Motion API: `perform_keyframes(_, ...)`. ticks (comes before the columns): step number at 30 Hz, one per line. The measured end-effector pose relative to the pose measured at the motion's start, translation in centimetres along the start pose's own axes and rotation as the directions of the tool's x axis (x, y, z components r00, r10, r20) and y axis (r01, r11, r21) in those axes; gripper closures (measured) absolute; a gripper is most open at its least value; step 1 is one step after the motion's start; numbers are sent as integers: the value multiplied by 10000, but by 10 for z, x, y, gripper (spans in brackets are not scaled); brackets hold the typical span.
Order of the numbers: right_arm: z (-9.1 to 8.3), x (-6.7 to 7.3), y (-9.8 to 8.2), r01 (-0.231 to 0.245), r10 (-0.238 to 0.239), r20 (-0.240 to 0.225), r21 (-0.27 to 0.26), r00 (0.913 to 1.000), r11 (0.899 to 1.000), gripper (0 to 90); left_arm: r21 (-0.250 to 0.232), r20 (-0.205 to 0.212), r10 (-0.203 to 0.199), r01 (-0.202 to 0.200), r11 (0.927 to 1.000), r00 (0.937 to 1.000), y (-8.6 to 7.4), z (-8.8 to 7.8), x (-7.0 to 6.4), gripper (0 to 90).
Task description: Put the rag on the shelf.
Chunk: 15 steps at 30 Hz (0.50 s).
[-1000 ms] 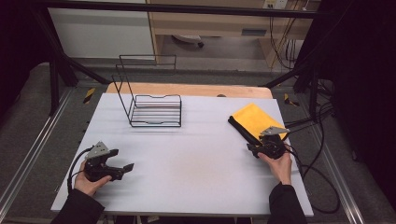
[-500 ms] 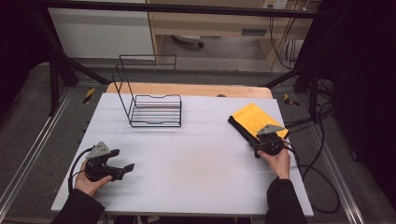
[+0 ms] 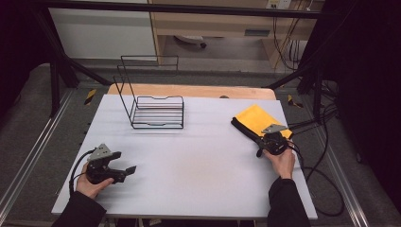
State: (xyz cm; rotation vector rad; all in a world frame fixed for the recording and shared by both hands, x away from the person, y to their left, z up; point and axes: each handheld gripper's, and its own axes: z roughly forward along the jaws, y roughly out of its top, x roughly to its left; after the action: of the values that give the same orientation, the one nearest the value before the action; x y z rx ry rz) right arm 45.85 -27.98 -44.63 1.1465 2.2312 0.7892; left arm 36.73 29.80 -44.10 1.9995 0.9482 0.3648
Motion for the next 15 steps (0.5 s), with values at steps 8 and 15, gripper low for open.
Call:
perform_keyframes(8,-8,-1,6,-209,209,-23,-71,9998,9998,796,12,-22,-10,10,10000,10000,0,0,0,97)
perform_keyframes(15,-3,-5,0,-364,363,-255,-35,9990,9993,778,20,-28,15,-15,10000,10000,0,0,0,97)
